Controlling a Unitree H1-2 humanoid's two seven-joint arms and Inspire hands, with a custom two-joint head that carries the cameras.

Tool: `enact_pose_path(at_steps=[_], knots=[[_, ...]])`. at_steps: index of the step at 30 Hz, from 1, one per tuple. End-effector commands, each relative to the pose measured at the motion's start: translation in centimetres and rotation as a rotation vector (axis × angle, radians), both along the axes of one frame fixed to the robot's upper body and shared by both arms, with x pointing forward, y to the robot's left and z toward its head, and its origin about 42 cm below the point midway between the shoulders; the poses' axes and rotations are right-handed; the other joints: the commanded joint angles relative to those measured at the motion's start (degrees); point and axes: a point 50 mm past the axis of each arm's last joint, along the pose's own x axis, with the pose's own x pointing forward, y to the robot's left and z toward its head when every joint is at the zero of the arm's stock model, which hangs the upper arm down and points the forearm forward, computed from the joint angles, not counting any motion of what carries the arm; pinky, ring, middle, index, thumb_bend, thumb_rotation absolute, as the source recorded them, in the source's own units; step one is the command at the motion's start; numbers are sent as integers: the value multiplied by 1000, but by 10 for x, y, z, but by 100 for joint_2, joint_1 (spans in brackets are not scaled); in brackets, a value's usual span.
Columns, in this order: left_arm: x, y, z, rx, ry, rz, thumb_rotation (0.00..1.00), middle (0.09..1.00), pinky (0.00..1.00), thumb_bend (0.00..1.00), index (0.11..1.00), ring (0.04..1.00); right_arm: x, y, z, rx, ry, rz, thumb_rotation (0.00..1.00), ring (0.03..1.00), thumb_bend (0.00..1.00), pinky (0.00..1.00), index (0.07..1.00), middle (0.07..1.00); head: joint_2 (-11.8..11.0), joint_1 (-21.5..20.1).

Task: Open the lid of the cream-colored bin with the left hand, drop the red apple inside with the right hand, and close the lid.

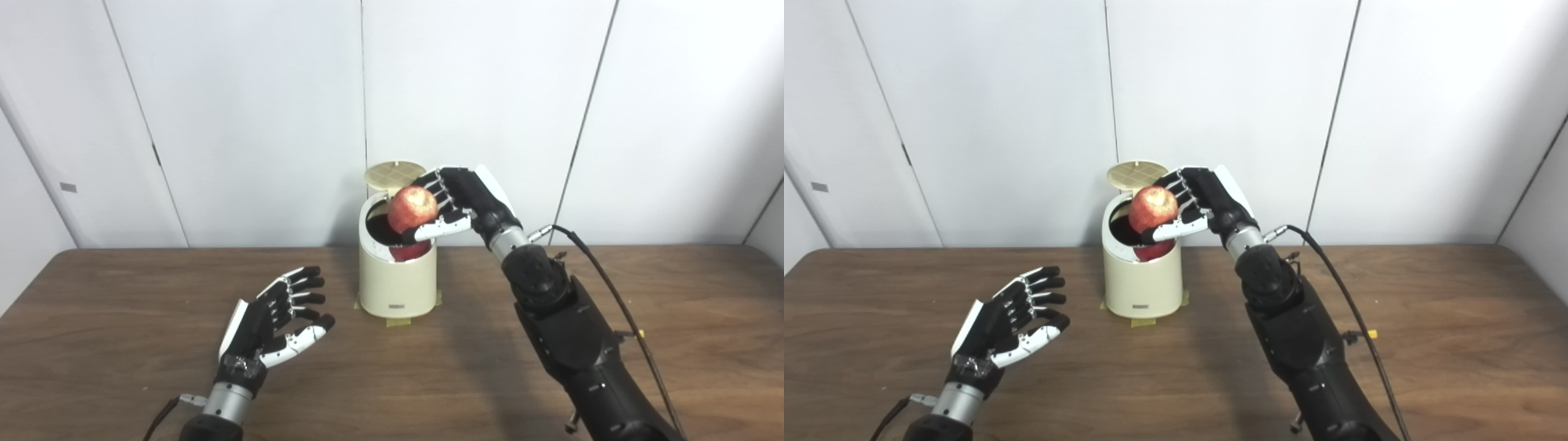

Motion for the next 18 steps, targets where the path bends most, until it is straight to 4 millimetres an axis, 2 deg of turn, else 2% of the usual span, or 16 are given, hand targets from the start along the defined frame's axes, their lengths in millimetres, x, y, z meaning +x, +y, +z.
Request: enact_pose_path(at_steps=[1,6,18], knots=[[10,-5,24,-5,-89,-10,139,777,622,653,803,711,2,13,39,12,-130,63,119,586,935,451,674,627,3,7],[9,-5,24,-11,-87,-10,137,777,621,656,802,712,0,11,39,2,-120,70,121,621,949,471,684,664,13,4],[8,-4,24,-9,-84,-12,122,779,617,650,803,711,-4,9,37,-10,-99,85,96,618,932,484,672,660,47,2]])
